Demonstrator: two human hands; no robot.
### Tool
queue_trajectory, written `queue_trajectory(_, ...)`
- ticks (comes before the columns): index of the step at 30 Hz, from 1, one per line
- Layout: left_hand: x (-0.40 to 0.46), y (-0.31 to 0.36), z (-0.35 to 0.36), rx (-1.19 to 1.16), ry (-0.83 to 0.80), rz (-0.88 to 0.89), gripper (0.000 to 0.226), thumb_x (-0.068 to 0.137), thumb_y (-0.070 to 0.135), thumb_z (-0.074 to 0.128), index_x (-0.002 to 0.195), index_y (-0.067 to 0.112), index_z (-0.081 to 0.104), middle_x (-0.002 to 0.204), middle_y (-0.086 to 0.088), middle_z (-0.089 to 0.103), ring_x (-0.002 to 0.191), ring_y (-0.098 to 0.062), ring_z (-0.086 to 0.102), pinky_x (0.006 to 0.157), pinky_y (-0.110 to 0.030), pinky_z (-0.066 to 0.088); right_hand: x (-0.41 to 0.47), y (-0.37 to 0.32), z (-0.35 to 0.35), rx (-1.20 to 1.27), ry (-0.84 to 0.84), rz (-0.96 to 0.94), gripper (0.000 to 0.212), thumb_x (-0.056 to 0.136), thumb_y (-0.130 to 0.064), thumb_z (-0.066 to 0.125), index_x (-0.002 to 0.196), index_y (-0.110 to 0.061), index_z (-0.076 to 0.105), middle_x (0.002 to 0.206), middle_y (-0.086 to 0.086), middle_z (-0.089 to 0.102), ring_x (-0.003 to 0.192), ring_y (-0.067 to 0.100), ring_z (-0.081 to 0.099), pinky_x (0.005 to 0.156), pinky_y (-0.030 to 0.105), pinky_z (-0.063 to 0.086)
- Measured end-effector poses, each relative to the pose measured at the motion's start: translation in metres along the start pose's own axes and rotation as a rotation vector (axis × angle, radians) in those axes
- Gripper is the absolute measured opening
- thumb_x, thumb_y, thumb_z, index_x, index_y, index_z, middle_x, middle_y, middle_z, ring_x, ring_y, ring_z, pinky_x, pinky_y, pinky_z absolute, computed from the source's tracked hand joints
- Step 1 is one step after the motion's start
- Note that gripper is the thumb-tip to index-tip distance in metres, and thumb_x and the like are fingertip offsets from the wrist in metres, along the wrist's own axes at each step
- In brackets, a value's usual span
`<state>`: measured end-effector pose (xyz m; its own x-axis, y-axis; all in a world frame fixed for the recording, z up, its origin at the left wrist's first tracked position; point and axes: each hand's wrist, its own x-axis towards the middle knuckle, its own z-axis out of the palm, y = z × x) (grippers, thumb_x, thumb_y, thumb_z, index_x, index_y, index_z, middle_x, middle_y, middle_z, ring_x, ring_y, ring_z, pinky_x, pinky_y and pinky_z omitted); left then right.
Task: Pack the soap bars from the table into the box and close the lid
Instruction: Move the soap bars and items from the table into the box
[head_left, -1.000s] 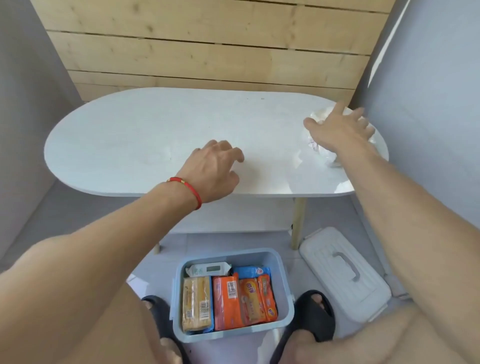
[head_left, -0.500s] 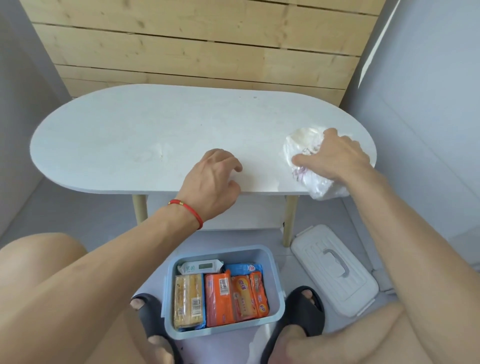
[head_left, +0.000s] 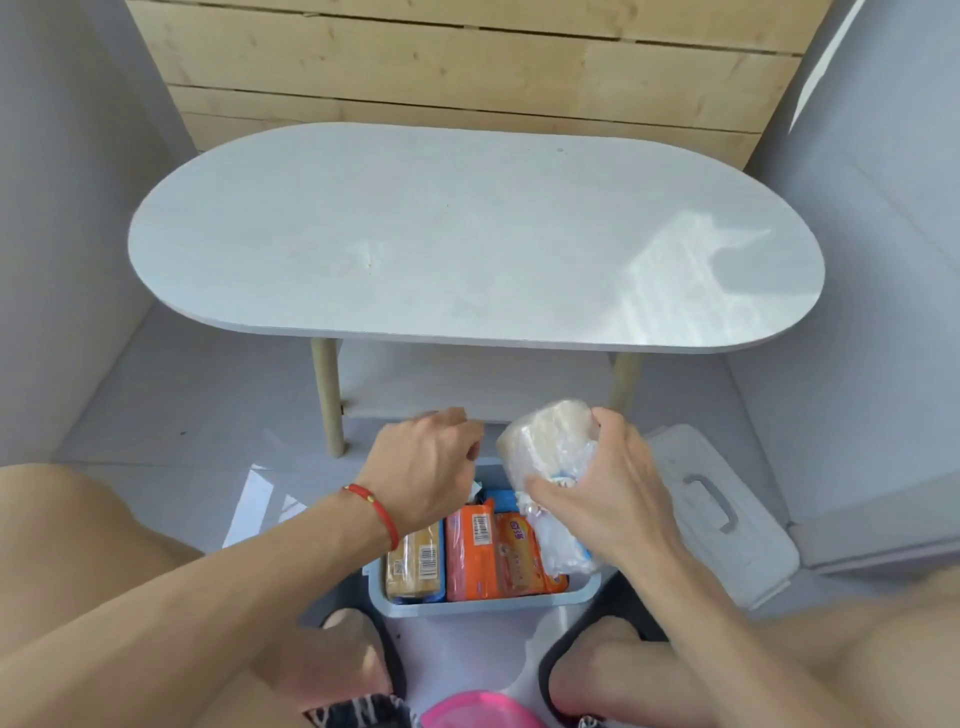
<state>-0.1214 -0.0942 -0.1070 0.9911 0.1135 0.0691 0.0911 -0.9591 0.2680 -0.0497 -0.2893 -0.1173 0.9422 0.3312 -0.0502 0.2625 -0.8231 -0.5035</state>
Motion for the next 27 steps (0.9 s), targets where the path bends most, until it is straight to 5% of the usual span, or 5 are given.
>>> queue_trajectory(6,-0.024,-0.044,0.063,0.150,-0.487,-0.318,0.049,0.085,0.025,0.050,0.133,0.020,0.045,0.127,-0.008,0.050,0.115,-0.027,0.050,0.086,-0.042,0.053,0.015,0.020,0.078,-0.199,-0.175,0.210,0.092,0.069,-0.062,0.070,0.138,-0.013,0.032,0.121,0.012,0.058,0.110,0.032,0.059,0.066,0.033,0.042)
queue_trajectory(13,-0.034,-0.050,0.098,-0.156,-0.415,-0.670,0.057,0.088,0.018,0.050,0.139,0.021,0.025,0.117,-0.014,0.046,0.109,-0.037,0.053,0.089,-0.047,0.053,0.005,0.030,0.130,-0.377,-0.211,0.180,0.109,0.084,-0.074,0.055,0.158,-0.007,0.010,0.143,0.016,0.045,0.125,0.027,0.054,0.073,0.034,0.054)
queue_trajectory(15,-0.036,-0.052,0.106,-0.218,-0.379,-0.747,0.058,0.090,0.019,0.050,0.141,0.018,0.022,0.113,-0.014,0.049,0.105,-0.040,0.058,0.091,-0.048,0.052,0.006,0.030,0.131,-0.408,-0.257,0.169,0.102,0.092,-0.068,0.051,0.159,-0.005,0.008,0.149,0.017,0.041,0.129,0.026,0.054,0.078,0.034,0.054)
queue_trajectory(19,-0.034,-0.065,0.115,-0.261,-0.365,-0.931,0.034,0.097,0.021,0.045,0.127,0.007,0.036,0.114,-0.017,0.055,0.104,-0.038,0.063,0.088,-0.041,0.052,0.015,0.033,0.112,-0.433,-0.210,0.083,0.061,0.095,-0.045,0.058,0.142,-0.009,0.043,0.130,0.012,0.052,0.119,0.027,0.053,0.079,0.035,0.055)
queue_trajectory(27,-0.019,-0.074,0.121,-0.246,-0.393,-1.001,0.023,0.099,0.031,0.047,0.106,0.010,0.052,0.104,-0.015,0.066,0.087,-0.030,0.061,0.082,-0.039,0.055,0.018,0.067,0.098,-0.204,-0.411,0.333,0.074,0.097,-0.011,0.062,0.157,-0.007,0.018,0.133,0.023,0.052,0.118,0.040,0.058,0.094,0.043,0.052)
